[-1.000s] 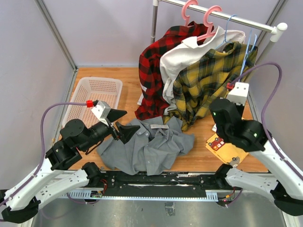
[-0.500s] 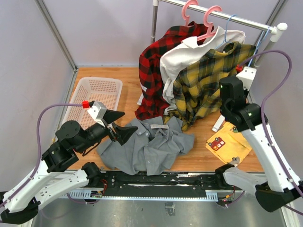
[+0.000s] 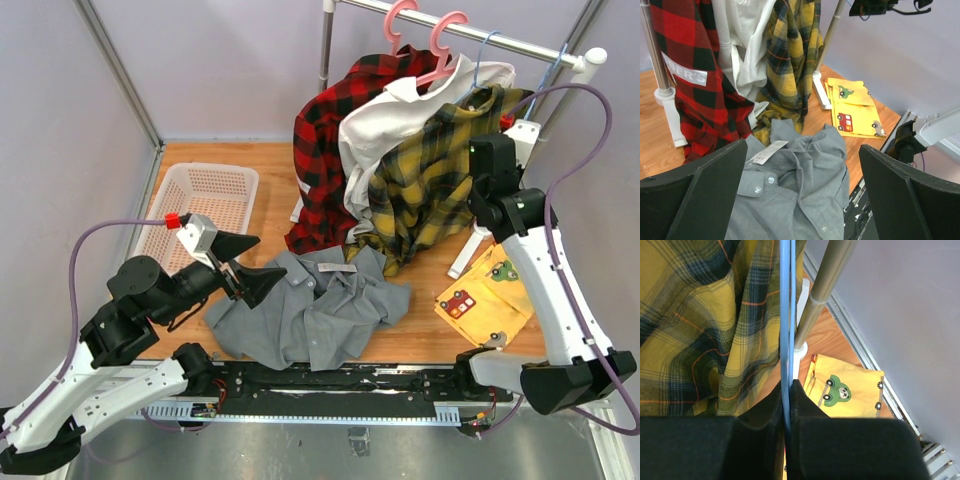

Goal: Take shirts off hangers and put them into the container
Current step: Place the hanger at the clothesline.

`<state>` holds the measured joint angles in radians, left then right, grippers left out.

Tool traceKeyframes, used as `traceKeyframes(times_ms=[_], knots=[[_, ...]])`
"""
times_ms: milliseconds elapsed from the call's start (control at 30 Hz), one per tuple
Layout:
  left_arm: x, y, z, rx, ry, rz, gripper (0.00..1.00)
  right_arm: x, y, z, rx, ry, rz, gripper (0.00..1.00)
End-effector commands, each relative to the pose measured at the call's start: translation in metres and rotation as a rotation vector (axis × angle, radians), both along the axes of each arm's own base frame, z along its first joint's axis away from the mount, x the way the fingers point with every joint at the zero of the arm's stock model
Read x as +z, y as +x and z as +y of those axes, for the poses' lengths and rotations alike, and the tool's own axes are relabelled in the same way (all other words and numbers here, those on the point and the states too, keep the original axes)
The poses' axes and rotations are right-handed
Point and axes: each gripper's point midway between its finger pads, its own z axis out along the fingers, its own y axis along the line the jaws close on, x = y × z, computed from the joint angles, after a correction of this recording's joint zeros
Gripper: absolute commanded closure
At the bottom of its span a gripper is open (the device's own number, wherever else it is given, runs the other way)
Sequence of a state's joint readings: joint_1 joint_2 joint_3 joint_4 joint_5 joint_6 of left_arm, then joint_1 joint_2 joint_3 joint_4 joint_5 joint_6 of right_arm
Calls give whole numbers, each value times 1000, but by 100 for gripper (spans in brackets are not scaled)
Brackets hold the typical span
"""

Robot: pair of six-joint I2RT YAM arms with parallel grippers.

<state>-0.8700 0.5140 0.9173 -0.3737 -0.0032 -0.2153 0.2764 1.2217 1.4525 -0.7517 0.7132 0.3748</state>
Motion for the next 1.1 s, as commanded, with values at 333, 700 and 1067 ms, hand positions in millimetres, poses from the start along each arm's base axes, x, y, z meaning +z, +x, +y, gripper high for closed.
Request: traceKeyframes(times_ms=[333, 700, 1067], knots=[[-17, -7, -2, -32, 29, 60, 0, 0, -36, -1, 59, 111, -108, 39], [-89, 6, -21, -21, 114, 221, 0, -4, -103, 67, 527, 327, -179, 15], [-174, 25, -37, 92, 214, 515, 0, -55, -138, 109, 867, 352, -359, 2]])
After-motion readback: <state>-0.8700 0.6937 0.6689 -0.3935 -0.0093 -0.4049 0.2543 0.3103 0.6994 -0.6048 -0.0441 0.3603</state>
